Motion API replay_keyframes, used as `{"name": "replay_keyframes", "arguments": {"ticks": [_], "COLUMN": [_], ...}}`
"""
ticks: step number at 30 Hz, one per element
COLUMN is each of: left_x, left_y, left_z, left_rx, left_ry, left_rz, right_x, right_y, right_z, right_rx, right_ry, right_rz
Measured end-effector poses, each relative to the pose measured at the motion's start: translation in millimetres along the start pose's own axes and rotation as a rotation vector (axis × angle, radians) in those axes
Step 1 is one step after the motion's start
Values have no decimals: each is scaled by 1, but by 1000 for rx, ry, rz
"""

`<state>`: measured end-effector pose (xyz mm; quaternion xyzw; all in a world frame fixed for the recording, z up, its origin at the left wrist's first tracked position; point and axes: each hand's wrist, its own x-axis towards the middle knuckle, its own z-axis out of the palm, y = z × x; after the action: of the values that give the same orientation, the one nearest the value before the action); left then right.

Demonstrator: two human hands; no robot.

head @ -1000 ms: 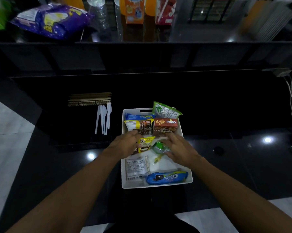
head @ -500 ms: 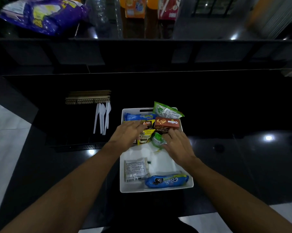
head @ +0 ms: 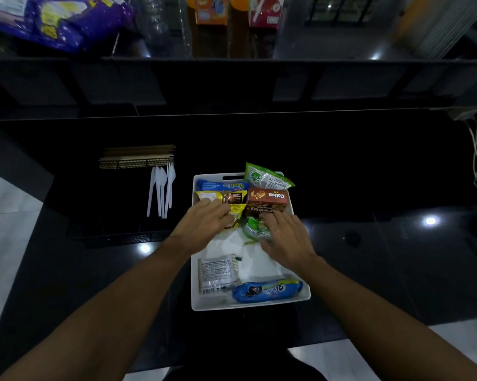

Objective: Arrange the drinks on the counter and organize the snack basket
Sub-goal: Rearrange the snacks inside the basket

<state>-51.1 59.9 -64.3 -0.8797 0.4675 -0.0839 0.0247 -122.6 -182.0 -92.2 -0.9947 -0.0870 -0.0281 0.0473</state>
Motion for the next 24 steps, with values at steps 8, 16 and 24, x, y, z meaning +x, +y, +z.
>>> {"name": "replay_keyframes", "arguments": {"ticks": [8,16,24], "left_x": [-17,-38,-42], "left_y": [19,37,41], "left_z": [-2,6,23], "left_rx": [59,55,115], "left_ry": [27,-224,-417], "left_rz": [119,173,109], "right_x": [-6,-22,-38], "right_y": [-3,-4,-3], "right_z": [-8,-31,-25], "right_rx": [80,299,373], "right_ry": [-29,-390,-765], "right_rz": [-42,-191,-122]}}
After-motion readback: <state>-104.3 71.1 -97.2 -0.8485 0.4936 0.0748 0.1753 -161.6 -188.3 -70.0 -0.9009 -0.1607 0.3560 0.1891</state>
